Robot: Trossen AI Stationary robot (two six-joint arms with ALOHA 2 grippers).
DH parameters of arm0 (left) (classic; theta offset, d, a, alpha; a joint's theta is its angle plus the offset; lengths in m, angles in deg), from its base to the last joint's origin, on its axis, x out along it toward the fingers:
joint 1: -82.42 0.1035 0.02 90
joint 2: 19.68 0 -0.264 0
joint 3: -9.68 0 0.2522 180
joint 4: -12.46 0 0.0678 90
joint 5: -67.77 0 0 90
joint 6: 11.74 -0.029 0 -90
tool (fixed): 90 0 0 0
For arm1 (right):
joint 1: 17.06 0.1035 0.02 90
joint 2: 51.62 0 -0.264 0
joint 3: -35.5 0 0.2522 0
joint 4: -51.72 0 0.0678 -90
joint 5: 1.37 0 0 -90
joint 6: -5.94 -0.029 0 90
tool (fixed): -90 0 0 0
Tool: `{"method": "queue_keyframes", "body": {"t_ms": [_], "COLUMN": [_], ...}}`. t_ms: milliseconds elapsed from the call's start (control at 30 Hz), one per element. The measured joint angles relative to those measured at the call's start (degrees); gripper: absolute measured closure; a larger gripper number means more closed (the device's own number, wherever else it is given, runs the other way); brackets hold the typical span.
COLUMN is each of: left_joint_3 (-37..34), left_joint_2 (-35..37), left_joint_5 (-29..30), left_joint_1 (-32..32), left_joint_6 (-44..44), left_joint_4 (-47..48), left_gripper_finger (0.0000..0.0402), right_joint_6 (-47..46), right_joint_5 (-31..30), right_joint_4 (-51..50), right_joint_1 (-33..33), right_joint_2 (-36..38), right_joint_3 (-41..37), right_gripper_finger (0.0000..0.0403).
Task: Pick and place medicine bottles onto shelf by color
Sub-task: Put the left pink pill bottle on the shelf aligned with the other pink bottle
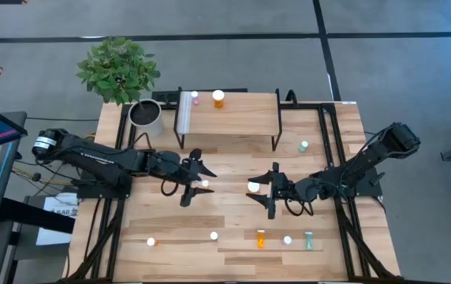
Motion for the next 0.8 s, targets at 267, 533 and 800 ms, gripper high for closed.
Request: {"method": "queue_keyframes", "body": {"t_ms": [267,533,800], "left_joint_3": [-2.5,-6.6,-6.6], "left_joint_2": [2.8,4.1,5.9], "left_joint_5": [-0.3,-1.2,-1.3], "left_joint_1": [0.0,0.0,0.0], "left_joint_6": [-1.3,1.3,0.9], "left_joint_4": [-6.2,-12.0,-12.5], "left_gripper_finger": [0.0184,0.0208,0.0212], "right_joint_6": [-0.3,-0.4,-0.4], "right_joint_5": [0.0,0.0,0.0], "right_joint_4": [-0.3,-0.2,0.1], "right_joint_1": [0.0,0.0,0.0], "right_joint_2": [0.0,0.0,0.0], "right_joint_3": [0.0,0.0,0.0], "right_gripper_finger": [0.0134,0.0134,0.0134]}}
